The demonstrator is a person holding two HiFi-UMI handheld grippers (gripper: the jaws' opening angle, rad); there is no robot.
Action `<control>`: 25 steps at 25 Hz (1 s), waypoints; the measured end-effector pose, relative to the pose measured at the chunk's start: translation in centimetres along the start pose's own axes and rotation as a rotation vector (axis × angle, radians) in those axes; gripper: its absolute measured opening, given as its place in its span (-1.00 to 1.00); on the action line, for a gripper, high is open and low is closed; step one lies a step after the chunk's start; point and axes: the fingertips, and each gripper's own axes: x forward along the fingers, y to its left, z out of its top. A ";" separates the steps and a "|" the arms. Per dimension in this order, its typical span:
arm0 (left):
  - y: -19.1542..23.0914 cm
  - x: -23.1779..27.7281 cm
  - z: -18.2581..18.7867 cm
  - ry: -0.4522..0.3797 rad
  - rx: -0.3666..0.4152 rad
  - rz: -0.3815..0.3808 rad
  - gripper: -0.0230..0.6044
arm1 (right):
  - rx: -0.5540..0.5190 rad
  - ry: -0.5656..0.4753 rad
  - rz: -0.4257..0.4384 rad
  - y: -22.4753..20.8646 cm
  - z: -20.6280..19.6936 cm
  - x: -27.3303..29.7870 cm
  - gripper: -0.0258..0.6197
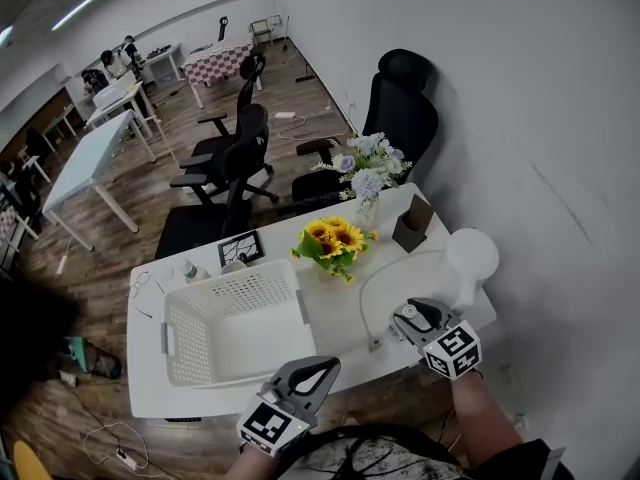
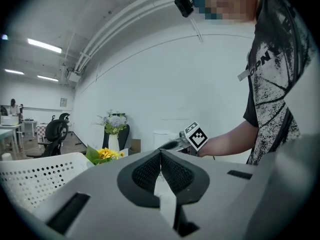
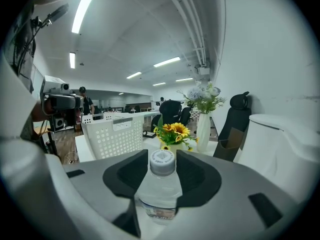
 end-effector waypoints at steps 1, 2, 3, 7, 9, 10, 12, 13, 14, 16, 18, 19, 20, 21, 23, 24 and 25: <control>0.0 0.0 0.2 -0.004 0.006 0.000 -0.89 | -0.007 -0.003 -0.004 0.0 0.2 -0.1 -0.36; 0.0 0.1 0.3 -0.010 0.009 0.002 -0.89 | -0.013 -0.008 -0.011 -0.1 0.4 -0.2 -0.34; 0.0 0.1 0.4 -0.017 0.009 0.004 -0.89 | -0.018 -0.015 -0.019 -0.2 0.8 -0.4 -0.34; -0.2 0.2 0.7 -0.010 0.033 -0.008 -0.89 | -0.026 -0.061 -0.035 -0.1 2.3 -1.5 -0.31; -0.3 0.4 0.8 -0.010 0.039 -0.017 -0.89 | -0.036 -0.098 -0.039 0.1 3.5 -2.4 -0.31; -0.4 0.5 0.8 -0.018 0.029 -0.020 -0.89 | -0.047 -0.117 -0.043 0.2 4.3 -2.9 -0.31; -0.5 0.8 0.8 -0.039 0.005 -0.026 -0.89 | -0.069 -0.152 -0.050 0.7 5.6 -3.9 -0.31; -0.6 1.0 0.9 -0.045 0.001 -0.031 -0.89 | -0.076 -0.167 -0.049 1.0 6.1 -4.3 -0.31; -0.6 1.1 1.0 -0.046 0.004 -0.037 -0.89 | -0.080 -0.179 -0.042 1.5 6.6 -4.7 -0.31; -0.7 1.3 1.3 -0.041 0.026 -0.050 -0.89 | -0.086 -0.193 -0.019 2.4 7.2 -5.5 -0.31; -0.7 1.6 1.5 -0.041 0.040 -0.062 -0.89 | -0.089 -0.199 0.005 3.5 7.4 -6.1 -0.32; -0.7 1.7 1.5 -0.048 0.030 -0.065 -0.89 | -0.089 -0.201 0.017 4.1 7.5 -6.4 -0.39; -0.8 1.8 1.5 -0.054 0.023 -0.068 -0.89 | -0.090 -0.201 0.029 4.6 7.4 -6.6 -0.52; -0.7 1.9 1.5 -0.054 0.025 -0.072 -0.89 | -0.090 -0.198 0.038 5.2 7.3 -6.8 -0.64; -0.7 2.0 1.5 -0.053 0.031 -0.078 -0.89 | -0.084 -0.183 0.053 6.2 6.7 -7.0 -0.76; -0.6 2.0 1.5 -0.054 0.027 -0.079 -0.89 | -0.081 -0.175 0.061 6.6 6.4 -7.0 -0.79; -0.6 2.0 1.5 -0.058 0.017 -0.079 -0.89 | -0.080 -0.167 0.070 7.1 6.1 -7.0 -0.81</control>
